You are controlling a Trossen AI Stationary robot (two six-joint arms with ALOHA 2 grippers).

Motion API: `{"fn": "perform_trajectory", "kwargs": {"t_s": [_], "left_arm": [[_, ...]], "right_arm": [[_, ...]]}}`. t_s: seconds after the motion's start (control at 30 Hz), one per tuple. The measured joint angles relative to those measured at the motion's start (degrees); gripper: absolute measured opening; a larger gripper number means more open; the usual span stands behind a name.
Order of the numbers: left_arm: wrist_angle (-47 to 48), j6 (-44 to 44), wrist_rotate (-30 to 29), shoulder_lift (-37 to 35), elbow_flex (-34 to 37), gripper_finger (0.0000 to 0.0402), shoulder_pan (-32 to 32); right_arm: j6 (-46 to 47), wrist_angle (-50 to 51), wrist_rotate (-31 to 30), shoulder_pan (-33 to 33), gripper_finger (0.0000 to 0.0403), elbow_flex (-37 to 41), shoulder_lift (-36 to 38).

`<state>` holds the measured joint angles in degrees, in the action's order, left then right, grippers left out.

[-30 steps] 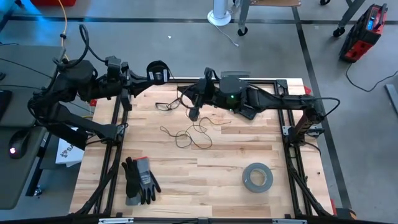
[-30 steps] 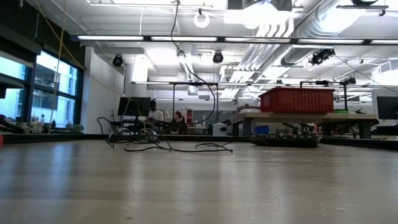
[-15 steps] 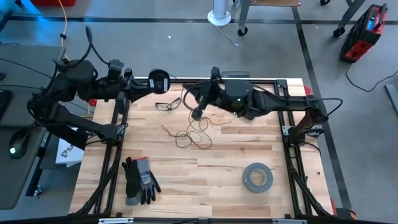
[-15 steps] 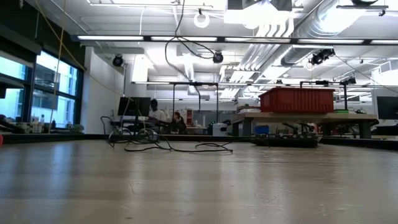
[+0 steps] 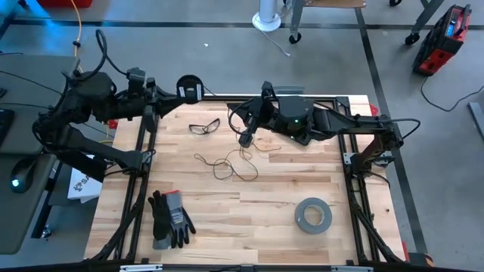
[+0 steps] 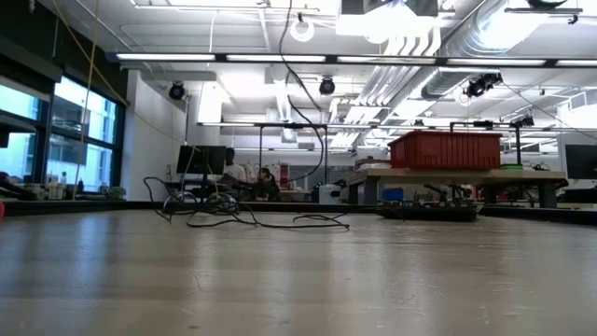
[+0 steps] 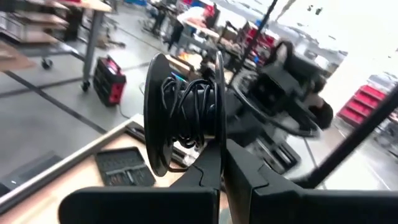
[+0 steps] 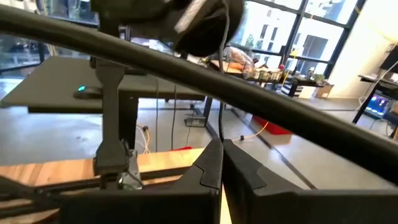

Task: Coil cords
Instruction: Coil the black wire on the black spool

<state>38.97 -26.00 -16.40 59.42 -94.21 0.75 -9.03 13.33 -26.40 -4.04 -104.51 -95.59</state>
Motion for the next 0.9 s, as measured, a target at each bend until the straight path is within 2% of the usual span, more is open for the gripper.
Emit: {"fn": "perform_trajectory", "kwargs": {"t_s": [0.17,0.33,0.57,0.7,0.8,0.9], "left_arm": [[-2.18,-0.33,-3.71,-0.09,0.0,0.0,-0.02],[-9.81,-0.87,-6.18,0.0,0.02,0.0,-0.02],[-22.08,-6.94,-6.37,0.21,0.04,0.0,-0.03],[-28.94,-9.98,-4.88,0.13,0.04,0.0,-0.03],[-31.88,-11.57,-3.96,0.29,0.04,0.0,-0.02],[-32.57,-11.78,-2.07,0.57,0.04,0.0,0.0]], "right_arm": [[1.49,1.24,1.0,-0.52,0.0,0.0,-0.14],[4.09,0.6,3.99,-0.5,0.0,0.0,-1.15],[5.15,-2.14,7.48,-0.52,0.0,0.0,-3.04],[3.91,-7.7,7.96,-0.48,0.0,0.0,-3.04],[-1.19,-12.05,9.13,-0.37,0.0017,0.0,-3.04],[-3.29,-15.78,9.32,0.04,0.0056,0.0,-3.04]]}}
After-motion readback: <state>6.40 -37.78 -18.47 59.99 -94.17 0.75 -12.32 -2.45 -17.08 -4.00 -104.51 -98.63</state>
